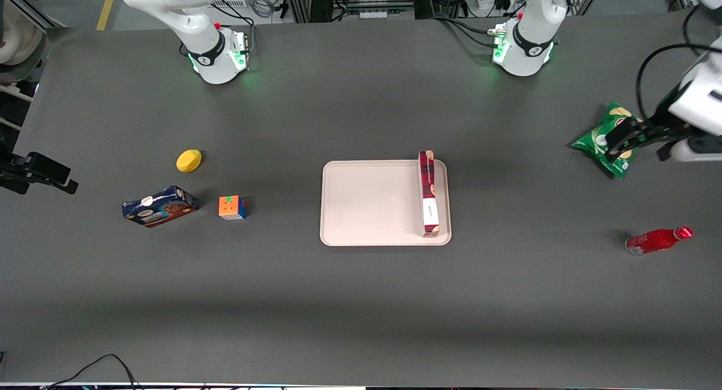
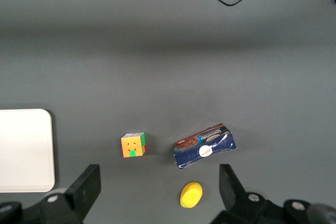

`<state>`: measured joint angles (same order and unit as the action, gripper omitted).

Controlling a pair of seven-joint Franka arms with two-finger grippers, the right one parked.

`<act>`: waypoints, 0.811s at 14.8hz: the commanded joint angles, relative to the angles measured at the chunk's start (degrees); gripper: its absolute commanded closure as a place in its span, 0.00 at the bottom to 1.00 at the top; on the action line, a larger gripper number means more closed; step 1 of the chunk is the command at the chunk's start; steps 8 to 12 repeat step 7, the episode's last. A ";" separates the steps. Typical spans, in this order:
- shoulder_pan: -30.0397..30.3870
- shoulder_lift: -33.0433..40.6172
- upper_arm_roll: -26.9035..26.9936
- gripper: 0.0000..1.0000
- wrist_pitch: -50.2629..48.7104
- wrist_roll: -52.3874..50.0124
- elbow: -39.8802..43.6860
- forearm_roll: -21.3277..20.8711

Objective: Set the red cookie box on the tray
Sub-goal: 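Raise the left gripper away from the box on the tray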

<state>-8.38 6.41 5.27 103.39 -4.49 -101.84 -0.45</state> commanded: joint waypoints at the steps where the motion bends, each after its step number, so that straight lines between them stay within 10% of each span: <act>1: 0.83 1.24 -0.79 0.00 -4.77 1.77 2.51 0.54; 12: 0.91 1.24 -0.71 0.00 -4.86 3.44 3.14 0.37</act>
